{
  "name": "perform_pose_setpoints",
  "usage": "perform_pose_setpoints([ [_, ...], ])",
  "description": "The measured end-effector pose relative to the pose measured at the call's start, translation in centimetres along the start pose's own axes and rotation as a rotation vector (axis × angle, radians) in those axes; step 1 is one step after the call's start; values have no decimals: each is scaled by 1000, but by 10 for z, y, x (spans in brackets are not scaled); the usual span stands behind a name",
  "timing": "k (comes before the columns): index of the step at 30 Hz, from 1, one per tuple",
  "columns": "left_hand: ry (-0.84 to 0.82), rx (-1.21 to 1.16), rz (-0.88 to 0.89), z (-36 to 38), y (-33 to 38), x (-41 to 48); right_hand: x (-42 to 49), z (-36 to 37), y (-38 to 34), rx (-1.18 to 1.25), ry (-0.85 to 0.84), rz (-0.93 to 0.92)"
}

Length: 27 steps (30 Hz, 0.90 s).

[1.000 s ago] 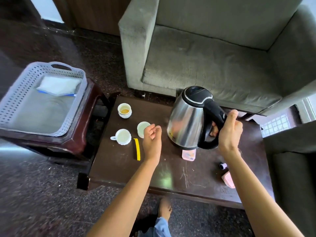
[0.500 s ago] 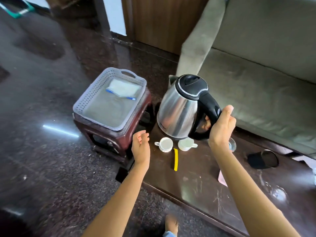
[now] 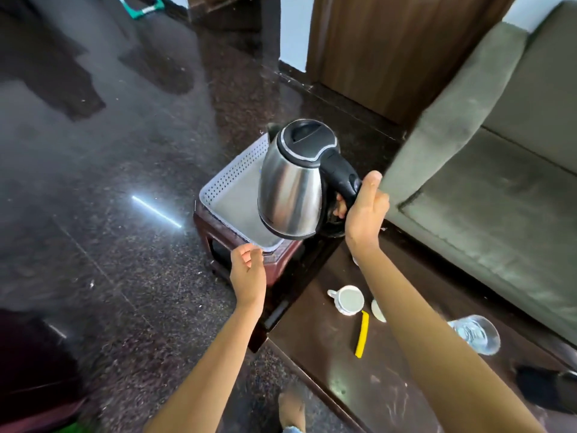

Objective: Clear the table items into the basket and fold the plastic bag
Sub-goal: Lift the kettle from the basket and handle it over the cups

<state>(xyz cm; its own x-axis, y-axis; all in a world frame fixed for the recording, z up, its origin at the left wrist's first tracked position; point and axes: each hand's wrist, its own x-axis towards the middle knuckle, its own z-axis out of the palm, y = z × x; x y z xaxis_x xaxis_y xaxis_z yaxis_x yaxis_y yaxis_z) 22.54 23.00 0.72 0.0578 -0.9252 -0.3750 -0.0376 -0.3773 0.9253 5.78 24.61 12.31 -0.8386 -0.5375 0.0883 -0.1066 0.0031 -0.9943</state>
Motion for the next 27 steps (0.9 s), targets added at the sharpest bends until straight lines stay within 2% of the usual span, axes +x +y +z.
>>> perform_pose_setpoints([
  [7, 30, -19, -21, 9, 11, 42, 14, 52, 35, 1, -37, 72],
  [15, 64, -5, -38, 13, 10, 69, 25, 91, 87, 20, -162, 135],
  [27, 98, 3, -45, 18, 0, 80, 18, 114, 127, 57, -187, 171],
])
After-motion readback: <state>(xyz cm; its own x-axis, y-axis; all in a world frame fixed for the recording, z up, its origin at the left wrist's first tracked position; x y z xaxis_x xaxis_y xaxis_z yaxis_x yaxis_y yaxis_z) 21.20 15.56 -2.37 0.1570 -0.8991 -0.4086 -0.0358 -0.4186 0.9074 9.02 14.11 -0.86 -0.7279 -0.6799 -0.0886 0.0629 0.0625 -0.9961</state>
